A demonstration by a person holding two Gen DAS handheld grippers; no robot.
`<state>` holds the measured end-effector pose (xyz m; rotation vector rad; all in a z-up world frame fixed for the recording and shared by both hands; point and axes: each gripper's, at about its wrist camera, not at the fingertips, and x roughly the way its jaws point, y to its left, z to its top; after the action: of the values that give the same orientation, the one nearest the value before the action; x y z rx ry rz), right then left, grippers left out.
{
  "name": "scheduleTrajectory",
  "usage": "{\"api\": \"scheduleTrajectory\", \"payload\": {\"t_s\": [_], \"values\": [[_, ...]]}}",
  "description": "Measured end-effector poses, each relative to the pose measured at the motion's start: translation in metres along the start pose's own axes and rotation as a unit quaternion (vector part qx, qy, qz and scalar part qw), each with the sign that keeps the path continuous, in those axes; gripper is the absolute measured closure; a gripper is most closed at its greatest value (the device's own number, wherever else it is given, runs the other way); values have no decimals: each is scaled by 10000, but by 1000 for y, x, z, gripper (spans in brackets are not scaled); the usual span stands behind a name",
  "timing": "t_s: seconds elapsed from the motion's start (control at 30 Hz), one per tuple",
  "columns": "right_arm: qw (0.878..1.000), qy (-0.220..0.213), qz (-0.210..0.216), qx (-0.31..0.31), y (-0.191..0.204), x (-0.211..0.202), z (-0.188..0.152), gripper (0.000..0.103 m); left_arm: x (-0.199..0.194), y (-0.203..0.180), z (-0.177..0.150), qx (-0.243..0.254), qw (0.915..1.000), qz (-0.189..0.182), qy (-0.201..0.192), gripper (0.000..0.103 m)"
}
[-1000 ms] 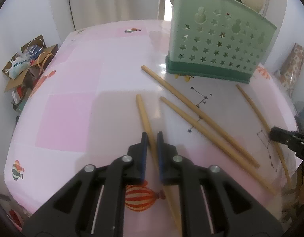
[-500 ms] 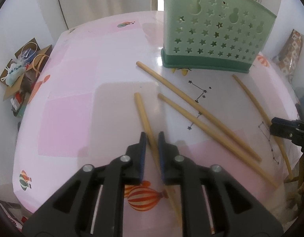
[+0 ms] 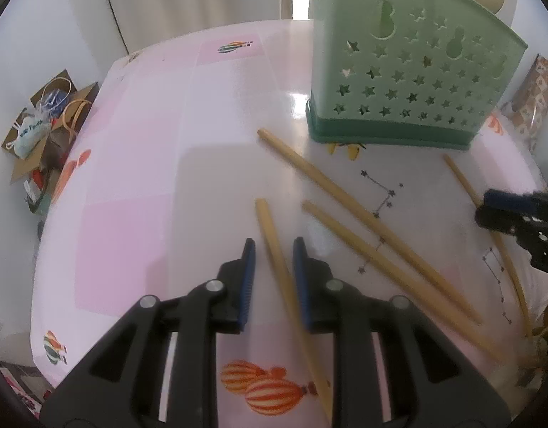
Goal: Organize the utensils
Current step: 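Lift the chopsticks upright with both tools and raise them above the holder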
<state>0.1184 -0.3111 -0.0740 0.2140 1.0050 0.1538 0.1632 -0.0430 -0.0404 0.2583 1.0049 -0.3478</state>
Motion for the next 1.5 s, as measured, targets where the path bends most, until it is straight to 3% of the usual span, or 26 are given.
{"api": "scheduleTrajectory", "payload": {"t_s": [0.23,0.47,0.8,1.2,1.37,1.5], "values": [[9974,-18,-581,-434,12,7,7,96,1,-3,2,68,10000,52,-46,91],[9991,-53,-347,-252,5,0,13,96,1,-9,5,152,9997,148,-91,95],[9978,-650,-68,-58,6,-43,27,96,-1,-8,3,129,9998,133,-117,95],[9942,-1069,63,52,10,-74,32,96,0,-6,4,106,9998,123,-152,96],[9927,-1196,51,112,9,-84,30,96,-4,2,4,-51,9999,-35,-158,98],[9925,-1214,2,159,6,-85,28,96,-29,18,7,-352,9978,-343,-438,98]]}}
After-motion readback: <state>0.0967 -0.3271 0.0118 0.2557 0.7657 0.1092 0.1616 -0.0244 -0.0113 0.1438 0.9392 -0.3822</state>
